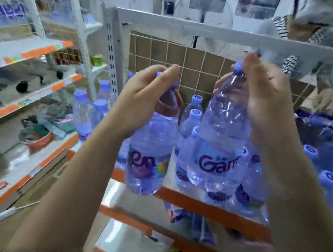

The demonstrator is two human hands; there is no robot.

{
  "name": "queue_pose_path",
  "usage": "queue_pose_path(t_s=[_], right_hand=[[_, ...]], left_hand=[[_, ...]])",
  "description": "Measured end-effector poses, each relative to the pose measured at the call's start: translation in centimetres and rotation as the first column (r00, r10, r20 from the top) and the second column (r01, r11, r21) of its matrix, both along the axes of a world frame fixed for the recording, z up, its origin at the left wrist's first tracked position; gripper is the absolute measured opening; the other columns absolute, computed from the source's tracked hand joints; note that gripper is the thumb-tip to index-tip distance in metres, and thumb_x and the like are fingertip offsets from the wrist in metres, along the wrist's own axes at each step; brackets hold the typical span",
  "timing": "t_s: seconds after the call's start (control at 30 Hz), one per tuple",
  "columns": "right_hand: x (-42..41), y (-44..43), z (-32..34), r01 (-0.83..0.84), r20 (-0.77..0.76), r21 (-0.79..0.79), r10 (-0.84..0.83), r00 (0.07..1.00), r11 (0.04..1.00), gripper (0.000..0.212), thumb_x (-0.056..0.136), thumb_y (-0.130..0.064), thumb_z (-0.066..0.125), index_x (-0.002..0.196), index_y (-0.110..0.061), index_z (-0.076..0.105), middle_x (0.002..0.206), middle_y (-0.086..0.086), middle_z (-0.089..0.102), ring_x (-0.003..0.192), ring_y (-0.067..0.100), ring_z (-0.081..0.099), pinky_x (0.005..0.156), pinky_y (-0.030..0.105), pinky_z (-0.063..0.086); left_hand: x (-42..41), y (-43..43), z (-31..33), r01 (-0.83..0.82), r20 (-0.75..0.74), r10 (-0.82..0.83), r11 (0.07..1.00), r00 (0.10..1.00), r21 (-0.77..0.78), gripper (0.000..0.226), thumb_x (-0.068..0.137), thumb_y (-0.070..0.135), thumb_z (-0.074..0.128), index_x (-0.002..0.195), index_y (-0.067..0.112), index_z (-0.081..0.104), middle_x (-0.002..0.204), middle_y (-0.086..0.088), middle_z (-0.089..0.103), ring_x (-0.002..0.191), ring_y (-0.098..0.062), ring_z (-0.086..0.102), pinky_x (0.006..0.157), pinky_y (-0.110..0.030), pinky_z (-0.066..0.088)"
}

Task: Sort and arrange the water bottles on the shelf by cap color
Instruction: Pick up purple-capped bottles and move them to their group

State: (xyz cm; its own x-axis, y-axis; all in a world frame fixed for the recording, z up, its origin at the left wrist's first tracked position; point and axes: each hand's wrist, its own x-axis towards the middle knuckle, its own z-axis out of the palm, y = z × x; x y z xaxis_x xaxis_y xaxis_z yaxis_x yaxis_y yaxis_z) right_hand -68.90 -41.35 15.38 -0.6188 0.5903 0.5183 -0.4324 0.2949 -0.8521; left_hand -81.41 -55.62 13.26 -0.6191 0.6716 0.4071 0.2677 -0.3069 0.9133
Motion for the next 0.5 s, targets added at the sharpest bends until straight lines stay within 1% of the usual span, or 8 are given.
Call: queue_pose_path(t_s=[0.07,0.13,0.2,0.3,0.37,0.43,0.5], right_hand=[[-0.8,0.5,2.1,0.038,-0.029,0.037,-0.037,0.999,0.999,0.027,0.103,-0.027,0.043,0.087,-0.008,0.052,0.066,0.005,0.068,0.059,0.022,0.064,0.057,0.032,0.053],[-1.6,1.2,3.7,0.082,-0.044,0.077,-0.079,0.996,0.994,0.026,0.102,-0.029,0.044,0.087,-0.009,0.051,0.066,0.007,0.066,0.056,0.021,0.063,0.056,0.033,0.053],[-2.5,2.3,5.0,0.135,-0.039,0.14,-0.131,0.991,0.981,0.027,0.102,-0.03,0.044,0.088,-0.008,0.051,0.07,0.009,0.065,0.057,0.021,0.062,0.057,0.034,0.053],[-3.9,4.4,6.1,0.169,-0.045,0.177,-0.163,0.986,0.97,0.025,0.104,-0.028,0.044,0.093,-0.005,0.048,0.07,0.008,0.064,0.056,0.018,0.063,0.059,0.037,0.053],[-4.9,5.9,6.4,0.221,-0.048,0.215,-0.215,0.975,0.951,0.027,0.103,-0.03,0.045,0.094,-0.005,0.048,0.074,0.013,0.064,0.059,0.021,0.065,0.062,0.04,0.056],[-5.7,7.4,6.3,0.283,-0.05,0.262,-0.28,0.959,0.923,0.03,0.101,-0.033,0.046,0.096,-0.004,0.046,0.079,0.018,0.065,0.064,0.026,0.066,0.066,0.049,0.057],[-6.6,8.9,5.7,0.312,-0.039,0.302,-0.315,0.948,0.901,0.028,0.101,-0.033,0.046,0.094,-0.006,0.046,0.079,0.017,0.065,0.068,0.031,0.067,0.071,0.058,0.055]], left_hand=[[-1.1,0.7,1.6,0.043,-0.001,-0.043,0.999,0.999,0.019,0.031,0.103,0.027,0.045,0.077,0.014,0.054,0.064,-0.012,0.06,0.052,-0.017,0.058,0.054,-0.023,0.052],[-1.9,1.5,3.0,0.07,0.003,-0.07,0.997,0.998,0.034,0.031,0.103,0.028,0.046,0.077,0.013,0.054,0.062,-0.01,0.061,0.052,-0.019,0.058,0.052,-0.023,0.051],[-2.7,2.6,4.5,0.087,0.003,-0.087,0.995,0.996,0.044,0.03,0.103,0.028,0.046,0.078,0.013,0.053,0.061,-0.01,0.062,0.052,-0.02,0.059,0.05,-0.023,0.05],[-3.8,4.2,6.3,0.091,-0.02,-0.09,0.994,0.996,0.055,0.031,0.103,0.031,0.046,0.079,0.012,0.053,0.065,-0.013,0.061,0.056,-0.025,0.059,0.055,-0.026,0.051],[-4.5,5.1,7.1,0.11,-0.025,-0.109,0.991,0.994,0.076,0.03,0.103,0.031,0.047,0.084,0.009,0.053,0.063,-0.011,0.063,0.055,-0.023,0.061,0.056,-0.029,0.053],[-5.3,6.1,7.6,0.125,-0.04,-0.122,0.988,0.992,0.087,0.029,0.103,0.032,0.047,0.088,0.008,0.054,0.062,-0.008,0.067,0.054,-0.021,0.063,0.053,-0.028,0.056],[-6.0,7.1,7.9,0.116,-0.055,-0.111,0.989,0.992,0.089,0.029,0.103,0.033,0.047,0.087,0.009,0.053,0.063,-0.007,0.068,0.054,-0.02,0.064,0.052,-0.027,0.055]])
